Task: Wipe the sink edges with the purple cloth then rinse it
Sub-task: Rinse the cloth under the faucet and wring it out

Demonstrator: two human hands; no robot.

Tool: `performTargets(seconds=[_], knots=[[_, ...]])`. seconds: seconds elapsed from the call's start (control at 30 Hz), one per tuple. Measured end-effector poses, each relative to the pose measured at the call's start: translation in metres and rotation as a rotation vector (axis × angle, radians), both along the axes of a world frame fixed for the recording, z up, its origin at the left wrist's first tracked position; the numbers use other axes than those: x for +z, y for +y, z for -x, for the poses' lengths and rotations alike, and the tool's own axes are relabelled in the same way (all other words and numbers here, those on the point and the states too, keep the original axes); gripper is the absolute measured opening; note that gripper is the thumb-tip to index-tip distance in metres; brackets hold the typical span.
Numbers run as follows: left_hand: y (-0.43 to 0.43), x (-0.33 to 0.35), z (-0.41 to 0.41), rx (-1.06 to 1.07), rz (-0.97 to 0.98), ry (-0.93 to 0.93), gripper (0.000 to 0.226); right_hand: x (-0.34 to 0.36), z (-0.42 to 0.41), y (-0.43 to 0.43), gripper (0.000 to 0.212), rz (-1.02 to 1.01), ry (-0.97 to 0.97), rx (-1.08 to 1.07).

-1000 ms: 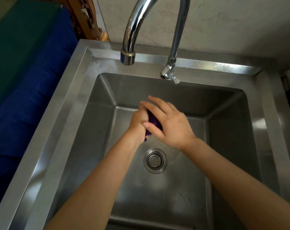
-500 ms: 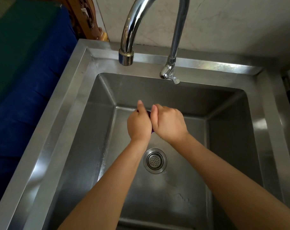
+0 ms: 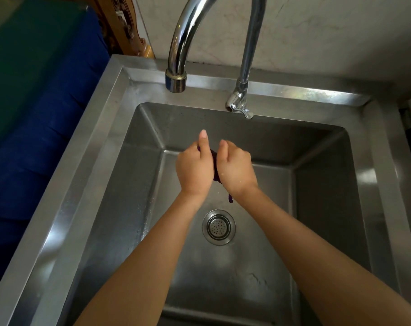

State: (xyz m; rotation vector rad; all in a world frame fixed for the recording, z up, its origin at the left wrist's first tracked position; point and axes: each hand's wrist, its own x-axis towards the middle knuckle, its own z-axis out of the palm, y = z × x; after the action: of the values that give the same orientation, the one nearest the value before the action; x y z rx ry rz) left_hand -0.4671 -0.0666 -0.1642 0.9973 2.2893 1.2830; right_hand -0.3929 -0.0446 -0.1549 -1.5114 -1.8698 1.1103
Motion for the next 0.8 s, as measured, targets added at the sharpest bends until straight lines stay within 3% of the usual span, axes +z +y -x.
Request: performTargets(seconds=[0.17,0.3,0.4,0.53,0.6,0.7,0.8], knots=[[-0.003,-0.005,0.000,-0.068,0.025,-0.079,0.059,-0.003,-0.010,-0.007,0.035,-0.034,0.004,0.063],[-0.011,-0.015,-0.001,-0.114,0.121,-0.383,0.045,0.002,-0.017,0.004,0.037,0.063,-0.073,0.073],[-0.011,-0.018,-0.003,-0.064,0.142,-0.471,0.042,0.008,-0.016,0.005,0.039,0.077,-0.129,0.088],[-0.002,-0.007,0.008,-0.004,0.149,-0.659,0.050,0.017,-0.027,-0.010,0.044,-0.238,-0.162,0.380],[0.000,0.000,0.012,-0.032,0.192,-0.782,0.055,0.019,-0.033,-0.006,0.051,-0.393,-0.267,0.520],[-0.002,0.005,0.008,-0.143,0.280,-0.959,0.051,0.022,-0.029,0.002,0.045,-0.507,-0.302,0.523],[-0.005,0.002,0.001,-0.171,0.322,-0.958,0.046,0.022,-0.019,0.005,0.041,-0.612,-0.237,0.466]])
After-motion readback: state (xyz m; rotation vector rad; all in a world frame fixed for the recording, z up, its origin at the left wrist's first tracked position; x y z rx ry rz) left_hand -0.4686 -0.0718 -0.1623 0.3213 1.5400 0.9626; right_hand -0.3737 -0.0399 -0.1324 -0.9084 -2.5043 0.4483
